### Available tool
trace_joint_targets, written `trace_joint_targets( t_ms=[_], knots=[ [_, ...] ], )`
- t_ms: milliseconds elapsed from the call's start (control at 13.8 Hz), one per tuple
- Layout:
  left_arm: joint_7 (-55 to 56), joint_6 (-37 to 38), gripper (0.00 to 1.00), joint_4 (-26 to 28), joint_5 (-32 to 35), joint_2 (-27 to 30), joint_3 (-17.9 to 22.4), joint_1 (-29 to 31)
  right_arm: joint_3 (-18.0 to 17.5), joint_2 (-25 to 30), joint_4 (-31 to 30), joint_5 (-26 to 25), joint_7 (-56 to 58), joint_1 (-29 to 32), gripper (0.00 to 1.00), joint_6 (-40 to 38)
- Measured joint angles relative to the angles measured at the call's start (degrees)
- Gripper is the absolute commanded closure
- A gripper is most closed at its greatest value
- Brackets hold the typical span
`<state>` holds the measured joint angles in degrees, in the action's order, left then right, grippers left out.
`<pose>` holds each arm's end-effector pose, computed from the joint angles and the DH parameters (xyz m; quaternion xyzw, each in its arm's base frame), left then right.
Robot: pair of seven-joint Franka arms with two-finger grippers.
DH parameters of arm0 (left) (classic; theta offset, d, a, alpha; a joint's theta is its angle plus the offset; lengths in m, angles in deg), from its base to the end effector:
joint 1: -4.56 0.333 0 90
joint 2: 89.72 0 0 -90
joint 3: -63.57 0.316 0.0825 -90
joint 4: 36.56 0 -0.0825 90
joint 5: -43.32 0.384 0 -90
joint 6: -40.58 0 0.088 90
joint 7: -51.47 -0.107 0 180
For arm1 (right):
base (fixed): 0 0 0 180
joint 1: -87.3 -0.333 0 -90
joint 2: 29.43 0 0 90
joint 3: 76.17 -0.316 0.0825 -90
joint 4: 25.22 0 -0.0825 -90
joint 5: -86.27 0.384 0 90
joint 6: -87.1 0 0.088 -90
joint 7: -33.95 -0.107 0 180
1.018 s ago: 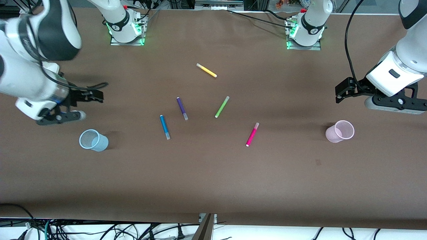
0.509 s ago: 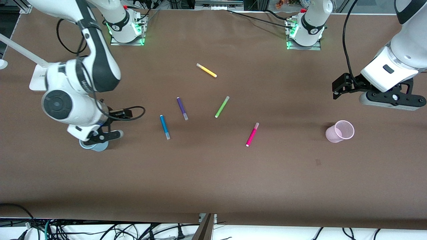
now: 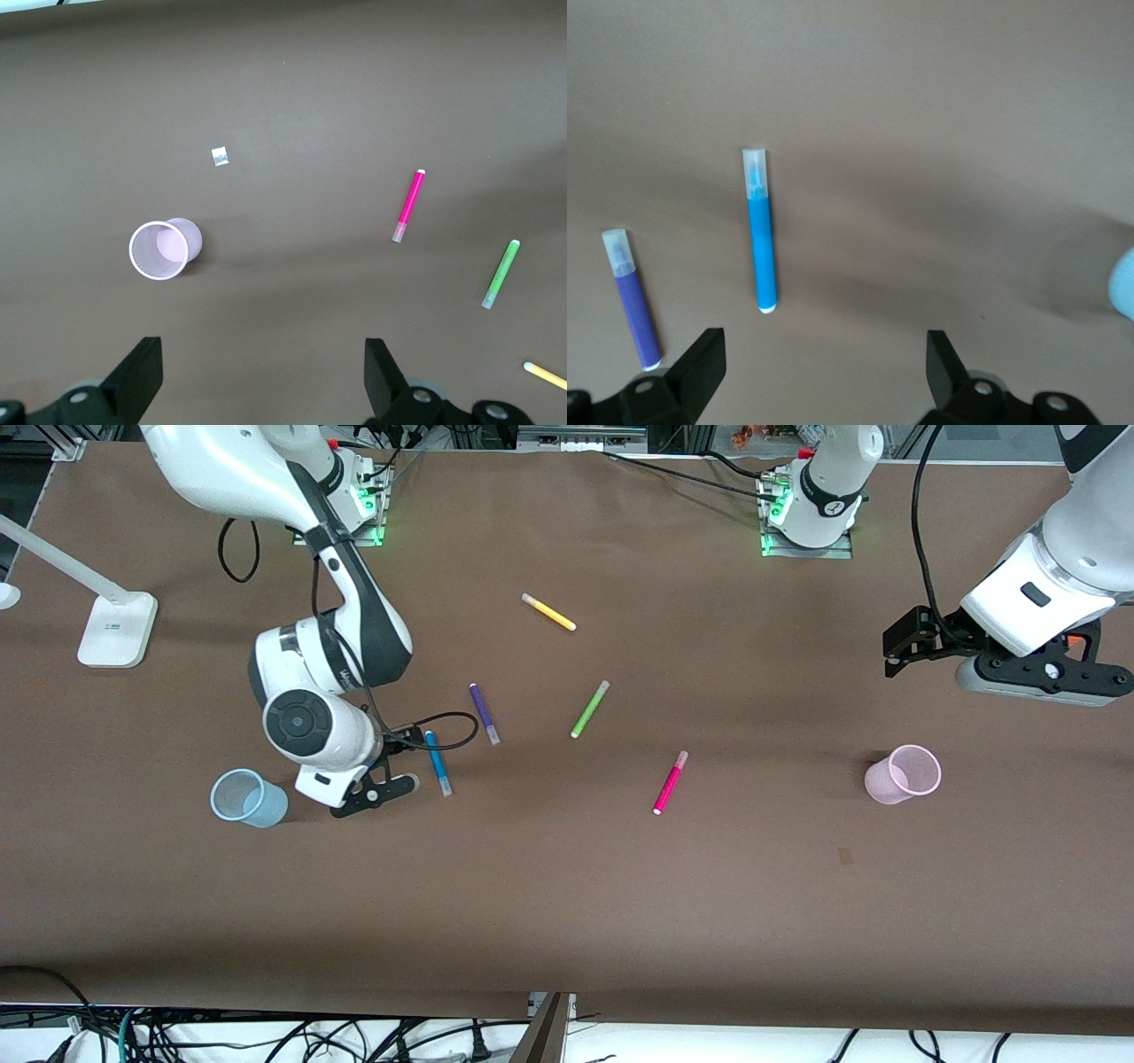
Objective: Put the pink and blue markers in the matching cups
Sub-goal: 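Lower the right gripper and close it on the blue marker, then lift the blue marker with the right gripper while the left gripper reaches pink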
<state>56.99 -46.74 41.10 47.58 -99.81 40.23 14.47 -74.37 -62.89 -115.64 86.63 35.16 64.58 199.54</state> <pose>0.5910 -0.1081 0.6271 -0.9979 0.0642 -0.0036 0.0018 0.6274 0.2431 0.2834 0.9765 0.1912 -0.0970 0.0230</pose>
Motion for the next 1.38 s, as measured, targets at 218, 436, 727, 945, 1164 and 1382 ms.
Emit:
trace_joint_targets(
  t_ms=[218,436,727,945,1164,1382],
  knots=[
    [0.5,0.3,0.00,0.1,-0.7,-0.1,0.2,0.3,0.0,-2.7,-0.3,1.0,-0.9,-2.2,0.00,3.7],
    [0.9,3.2,0.00,0.0,-4.1,-0.1,0.4,2.3,0.0,-4.5,-1.4,1.4,-1.1,-2.7,0.00,8.6],
    [0.8,3.0,0.00,-0.1,-5.4,0.0,0.1,2.7,-0.1,-5.5,-5.9,1.4,-1.1,-3.2,0.00,17.5],
    [0.8,-0.2,0.00,0.4,-5.6,-0.2,0.3,1.8,-0.2,-6.1,-6.7,1.5,-1.1,-4.2,0.00,20.3],
    [0.9,-2.9,0.00,1.6,-5.7,-0.9,11.5,-9.6,-0.2,-6.8,-7.1,1.5,-1.1,-4.7,0.19,22.5],
    [0.8,-5.4,0.00,2.2,-6.2,-1.6,15.5,-13.6,-0.2,-7.4,-7.2,1.5,-1.1,-4.7,0.75,23.6]
  ],
)
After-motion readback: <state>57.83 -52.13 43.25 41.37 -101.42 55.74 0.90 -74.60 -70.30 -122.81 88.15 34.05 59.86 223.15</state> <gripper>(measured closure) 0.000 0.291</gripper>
